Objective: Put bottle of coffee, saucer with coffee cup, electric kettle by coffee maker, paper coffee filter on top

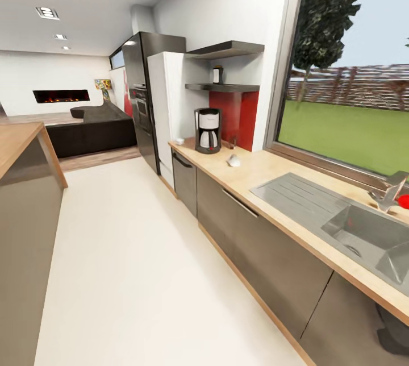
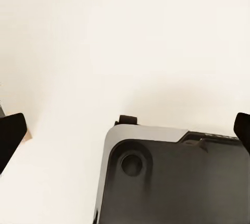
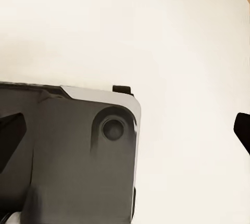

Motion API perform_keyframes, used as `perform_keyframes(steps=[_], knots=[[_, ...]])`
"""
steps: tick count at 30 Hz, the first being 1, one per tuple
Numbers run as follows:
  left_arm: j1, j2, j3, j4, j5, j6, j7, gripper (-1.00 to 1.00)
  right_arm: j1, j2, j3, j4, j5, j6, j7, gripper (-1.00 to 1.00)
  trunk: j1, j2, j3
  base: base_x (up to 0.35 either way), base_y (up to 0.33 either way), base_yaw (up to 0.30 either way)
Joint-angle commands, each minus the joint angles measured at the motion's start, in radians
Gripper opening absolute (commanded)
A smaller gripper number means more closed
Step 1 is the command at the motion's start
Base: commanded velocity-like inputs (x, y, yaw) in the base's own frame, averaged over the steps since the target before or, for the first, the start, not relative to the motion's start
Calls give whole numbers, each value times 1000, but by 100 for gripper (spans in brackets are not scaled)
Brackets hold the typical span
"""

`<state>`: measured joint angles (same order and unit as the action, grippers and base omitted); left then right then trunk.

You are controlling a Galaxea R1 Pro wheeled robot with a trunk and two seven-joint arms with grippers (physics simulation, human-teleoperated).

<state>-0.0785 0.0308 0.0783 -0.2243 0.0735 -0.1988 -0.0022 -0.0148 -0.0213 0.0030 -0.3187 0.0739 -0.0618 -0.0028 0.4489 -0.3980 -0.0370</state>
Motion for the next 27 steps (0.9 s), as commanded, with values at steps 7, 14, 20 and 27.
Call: perform_keyframes(steps=[7, 14, 20, 27], knots=[[-1, 1, 0, 2, 7, -4, -1, 100, -1, 0, -1, 1, 9, -3, -2, 100, 1, -2, -2, 329, 44, 0], [-1, 1, 0, 2, 6, -5, -1, 100, -1, 0, -1, 1, 8, -3, -2, 100, 1, -2, -2, 335, 3, 0], [-1, 1, 0, 2, 7, -5, -1, 100, -1, 0, -3, 1, 8, -3, -2, 100, 1, -2, -2, 337, 0, 0], [-1, 1, 0, 2, 7, -5, -1, 100, -1, 0, -4, 1, 8, -3, -3, 100, 1, -2, -2, 337, 12, 0]])
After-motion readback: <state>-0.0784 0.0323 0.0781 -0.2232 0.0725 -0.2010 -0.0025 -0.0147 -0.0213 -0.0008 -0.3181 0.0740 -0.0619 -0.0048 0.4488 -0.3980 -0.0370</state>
